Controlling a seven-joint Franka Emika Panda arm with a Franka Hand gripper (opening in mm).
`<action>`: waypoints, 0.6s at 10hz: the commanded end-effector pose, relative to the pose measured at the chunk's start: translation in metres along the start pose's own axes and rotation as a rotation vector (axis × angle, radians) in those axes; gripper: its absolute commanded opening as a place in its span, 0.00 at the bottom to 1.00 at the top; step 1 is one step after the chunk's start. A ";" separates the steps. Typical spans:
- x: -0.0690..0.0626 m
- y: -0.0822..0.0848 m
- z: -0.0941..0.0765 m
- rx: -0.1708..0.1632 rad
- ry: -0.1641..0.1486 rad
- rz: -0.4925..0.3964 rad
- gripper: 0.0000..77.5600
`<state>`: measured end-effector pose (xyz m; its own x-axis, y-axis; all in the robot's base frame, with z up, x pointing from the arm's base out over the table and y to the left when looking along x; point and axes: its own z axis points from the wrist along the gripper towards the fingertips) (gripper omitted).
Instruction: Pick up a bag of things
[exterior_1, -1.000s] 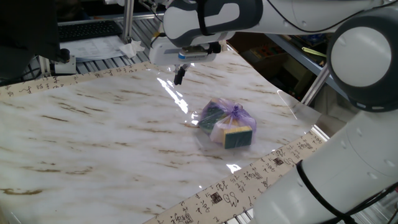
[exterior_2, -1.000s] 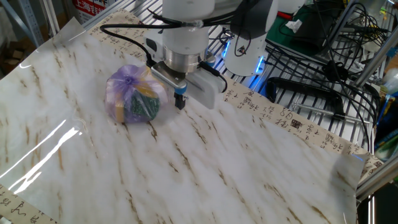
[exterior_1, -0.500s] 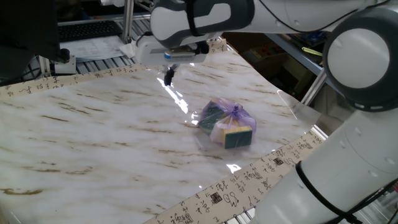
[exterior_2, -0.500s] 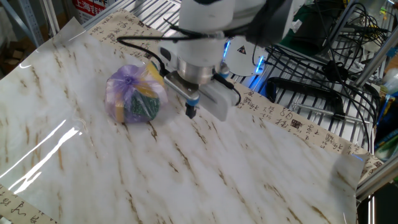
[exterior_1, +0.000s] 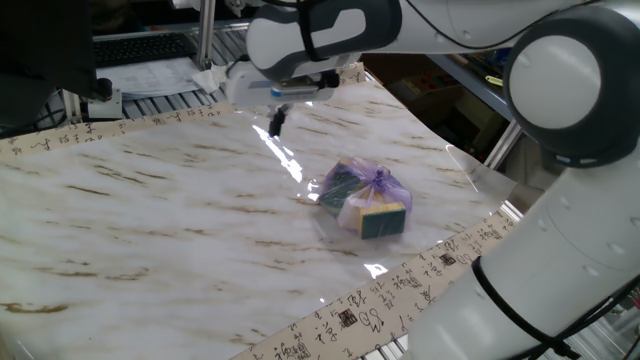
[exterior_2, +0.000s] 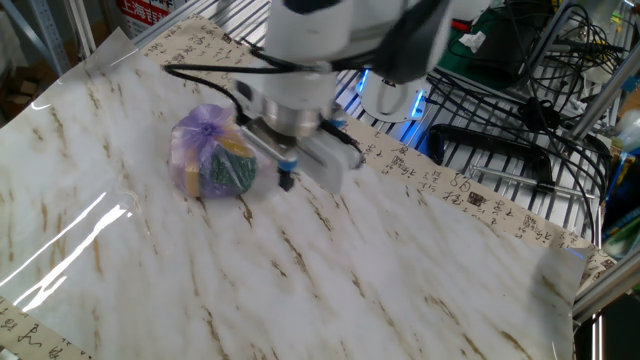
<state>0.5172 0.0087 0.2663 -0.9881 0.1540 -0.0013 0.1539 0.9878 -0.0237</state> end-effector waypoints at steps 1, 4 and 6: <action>-0.012 -0.032 0.004 -0.003 -0.017 -0.044 0.00; -0.012 -0.032 0.004 -0.002 -0.020 -0.034 0.00; -0.012 -0.032 0.004 -0.004 -0.013 -0.019 0.00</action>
<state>0.5229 -0.0247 0.2608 -0.9917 0.1281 -0.0127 0.1283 0.9915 -0.0210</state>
